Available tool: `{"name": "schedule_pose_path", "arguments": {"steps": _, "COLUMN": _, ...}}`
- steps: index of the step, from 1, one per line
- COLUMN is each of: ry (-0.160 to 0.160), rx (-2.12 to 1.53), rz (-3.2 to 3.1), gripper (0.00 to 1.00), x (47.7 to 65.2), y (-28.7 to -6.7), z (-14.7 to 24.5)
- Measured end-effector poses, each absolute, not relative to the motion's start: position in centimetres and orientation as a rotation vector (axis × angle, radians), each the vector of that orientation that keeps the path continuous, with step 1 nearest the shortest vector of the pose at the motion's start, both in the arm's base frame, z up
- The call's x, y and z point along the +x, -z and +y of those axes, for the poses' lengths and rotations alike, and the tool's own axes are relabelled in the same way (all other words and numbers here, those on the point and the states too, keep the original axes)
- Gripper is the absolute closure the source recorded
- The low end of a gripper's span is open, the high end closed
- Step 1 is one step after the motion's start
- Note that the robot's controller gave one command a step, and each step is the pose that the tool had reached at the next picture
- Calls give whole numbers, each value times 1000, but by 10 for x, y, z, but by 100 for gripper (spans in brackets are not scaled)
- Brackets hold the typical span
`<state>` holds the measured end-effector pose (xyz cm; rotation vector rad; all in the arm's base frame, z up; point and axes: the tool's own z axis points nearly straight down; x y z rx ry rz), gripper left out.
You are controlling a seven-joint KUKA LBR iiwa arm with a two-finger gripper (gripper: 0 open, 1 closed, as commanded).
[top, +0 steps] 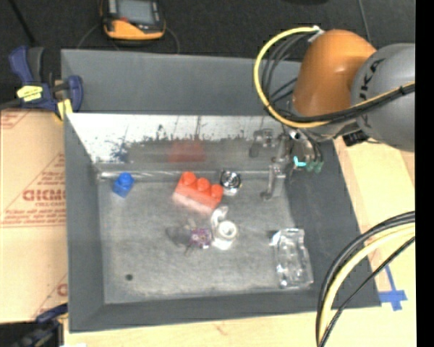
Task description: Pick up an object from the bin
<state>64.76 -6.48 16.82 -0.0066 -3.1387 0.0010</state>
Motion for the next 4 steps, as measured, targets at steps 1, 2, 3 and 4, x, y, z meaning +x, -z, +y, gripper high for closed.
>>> {"name": "schedule_pose_path", "arguments": {"steps": 1, "ry": 4, "rx": 268, "rz": -3131, "gripper": 0, "x": 627, "y": -124, "z": 38}}
{"name": "schedule_pose_path", "arguments": {"steps": 2, "ry": -1, "rx": 366, "rz": -3120, "gripper": 0, "x": 627, "y": -73, "z": 35}}
{"name": "schedule_pose_path", "arguments": {"steps": 3, "ry": -1, "rx": 366, "rz": -3132, "gripper": 100, "x": 631, "y": -80, "z": 35}}
{"name": "schedule_pose_path", "arguments": {"steps": 4, "ry": -5, "rx": 400, "rz": -3130, "gripper": 100, "x": 639, "y": -231, "z": 22}}
